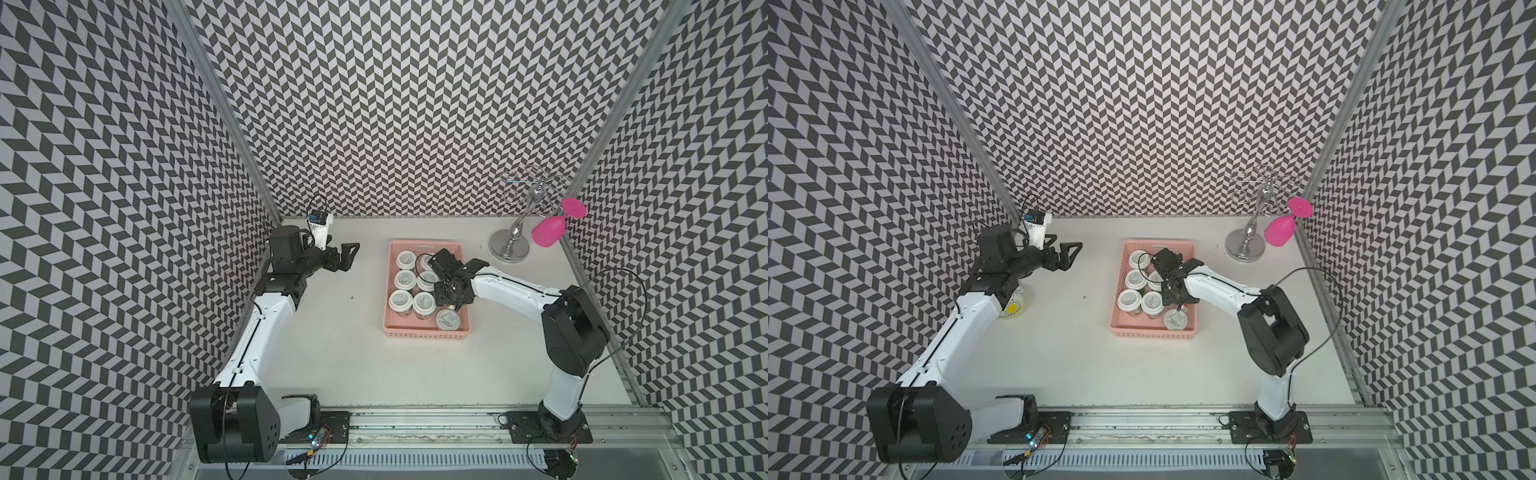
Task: Put the yogurt in the basket
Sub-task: Pick up the yogurt from the basket.
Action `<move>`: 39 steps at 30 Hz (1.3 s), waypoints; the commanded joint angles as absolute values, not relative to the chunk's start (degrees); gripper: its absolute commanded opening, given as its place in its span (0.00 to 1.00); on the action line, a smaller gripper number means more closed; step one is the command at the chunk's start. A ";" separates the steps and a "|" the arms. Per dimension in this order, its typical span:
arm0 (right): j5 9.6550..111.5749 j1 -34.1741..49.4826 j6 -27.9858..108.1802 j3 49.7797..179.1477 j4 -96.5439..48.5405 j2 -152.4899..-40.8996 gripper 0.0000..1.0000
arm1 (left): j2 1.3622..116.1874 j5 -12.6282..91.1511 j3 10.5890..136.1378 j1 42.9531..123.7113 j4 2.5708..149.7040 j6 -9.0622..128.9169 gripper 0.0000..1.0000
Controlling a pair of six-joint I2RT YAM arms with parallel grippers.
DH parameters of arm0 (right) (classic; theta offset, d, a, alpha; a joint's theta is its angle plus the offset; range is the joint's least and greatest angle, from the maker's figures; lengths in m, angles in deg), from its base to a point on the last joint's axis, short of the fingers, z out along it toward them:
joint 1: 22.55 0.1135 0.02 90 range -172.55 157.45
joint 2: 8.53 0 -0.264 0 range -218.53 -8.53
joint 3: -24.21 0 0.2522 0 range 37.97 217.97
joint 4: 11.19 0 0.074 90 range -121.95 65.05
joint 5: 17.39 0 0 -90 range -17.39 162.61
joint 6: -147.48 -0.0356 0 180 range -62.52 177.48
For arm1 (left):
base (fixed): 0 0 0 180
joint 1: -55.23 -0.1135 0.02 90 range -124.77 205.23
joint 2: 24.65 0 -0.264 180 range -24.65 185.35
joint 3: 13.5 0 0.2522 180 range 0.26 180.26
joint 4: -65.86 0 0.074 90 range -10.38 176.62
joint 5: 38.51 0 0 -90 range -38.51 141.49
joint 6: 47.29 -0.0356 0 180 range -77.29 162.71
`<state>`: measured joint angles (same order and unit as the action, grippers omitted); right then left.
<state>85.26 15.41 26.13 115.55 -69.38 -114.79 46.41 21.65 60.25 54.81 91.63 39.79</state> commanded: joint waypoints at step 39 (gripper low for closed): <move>89.65 15.18 20.52 115.11 -67.80 -109.27 0.56 | 45.66 19.73 61.15 54.46 90.90 39.69 1.00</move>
<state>87.88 15.41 20.97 113.78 -67.39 -111.49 46.41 21.12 60.25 54.81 91.63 39.79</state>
